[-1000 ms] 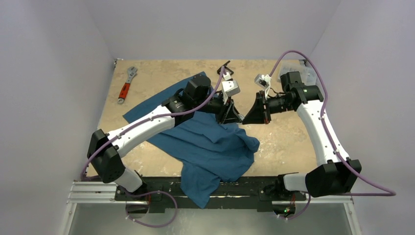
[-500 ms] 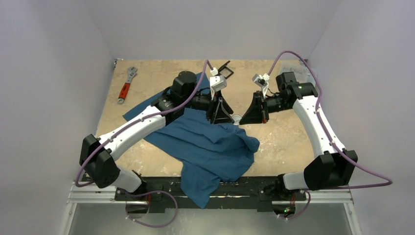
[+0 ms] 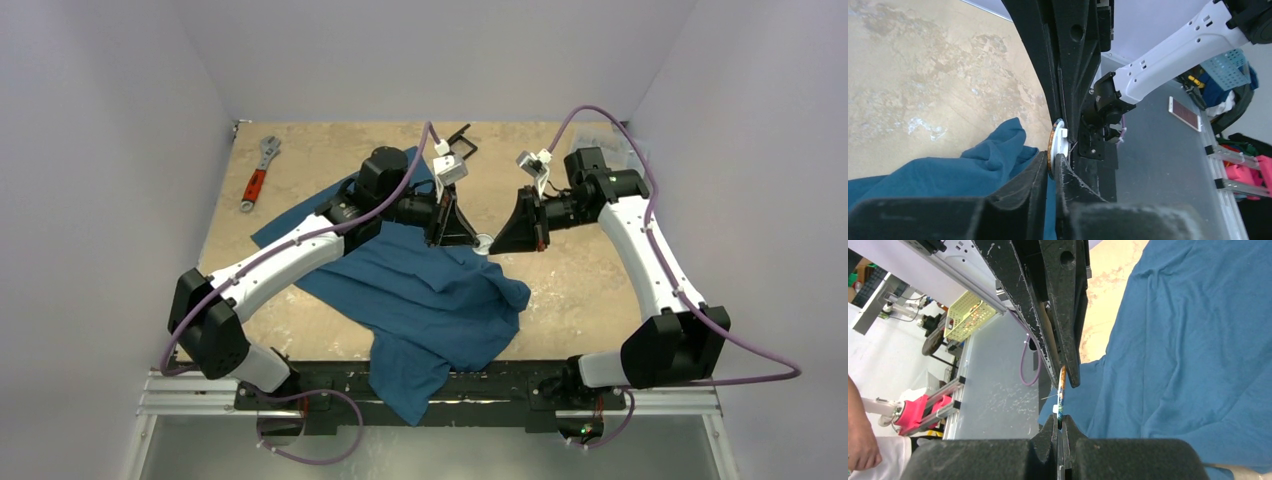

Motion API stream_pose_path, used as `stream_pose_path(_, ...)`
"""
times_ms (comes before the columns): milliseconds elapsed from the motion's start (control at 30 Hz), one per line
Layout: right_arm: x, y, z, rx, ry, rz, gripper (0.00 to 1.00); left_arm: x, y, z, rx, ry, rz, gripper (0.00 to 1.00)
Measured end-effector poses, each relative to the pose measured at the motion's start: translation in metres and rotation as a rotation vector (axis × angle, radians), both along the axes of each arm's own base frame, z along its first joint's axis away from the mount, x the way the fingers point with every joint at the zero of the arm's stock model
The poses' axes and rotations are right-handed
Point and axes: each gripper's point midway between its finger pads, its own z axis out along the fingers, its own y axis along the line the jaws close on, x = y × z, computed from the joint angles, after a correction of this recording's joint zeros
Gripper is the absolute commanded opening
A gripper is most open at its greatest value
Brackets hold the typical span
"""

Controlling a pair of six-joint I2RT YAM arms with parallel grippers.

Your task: Remove the brooch from the garment

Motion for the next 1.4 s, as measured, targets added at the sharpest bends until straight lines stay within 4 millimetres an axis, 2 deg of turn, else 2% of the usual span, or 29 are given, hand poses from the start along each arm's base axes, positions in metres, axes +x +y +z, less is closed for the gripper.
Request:
stream_pose_path(33,0.001,0.0,-0.001,-0.003,-0.002,-0.002,0.02,-0.001,-0.001,-0.001,0.0,0.01,-0.003,0.0)
stream_pose_path(133,0.002,-0.001,-0.003,-0.016,-0.011,-0.006,0.26,0.0,-0.002,-0.001,0.001,0.047,0.003,0.0)
stream_pose_path(200,0.003,-0.002,-0.003,-0.016,-0.009,-0.01,0.35,0.003,-0.003,0.001,-0.009,0.083,0.019,0.0)
stream_pose_path(333,0.008,-0.004,-0.002,-0.018,-0.009,-0.03,0.49,0.015,-0.002,0.007,-0.053,0.156,0.073,0.0)
stream_pose_path(467,0.022,-0.01,-0.004,-0.029,-0.003,-0.093,0.63,0.035,0.004,0.008,-0.087,0.231,0.153,0.0)
stream_pose_path(567,0.029,-0.012,-0.005,-0.032,0.0,-0.157,0.68,0.047,0.005,0.01,-0.121,0.281,0.202,0.0)
stream_pose_path(733,0.039,-0.01,0.006,0.014,-0.041,-0.297,0.69,0.054,0.002,0.017,-0.171,0.33,0.227,0.0)
stream_pose_path(967,0.059,-0.006,0.039,0.12,-0.076,-0.396,0.65,0.061,-0.003,0.029,-0.245,0.354,0.242,0.0)
stream_pose_path(1100,0.063,-0.005,0.046,0.156,-0.066,-0.416,0.58,0.068,-0.006,0.03,-0.272,0.367,0.252,0.0)
stream_pose_path(1233,0.068,-0.005,0.053,0.178,-0.068,-0.435,0.44,0.071,-0.007,0.033,-0.291,0.376,0.261,0.0)
stream_pose_path(1400,0.072,-0.004,0.054,0.199,-0.054,-0.452,0.38,0.072,-0.007,0.038,-0.308,0.365,0.257,0.0)
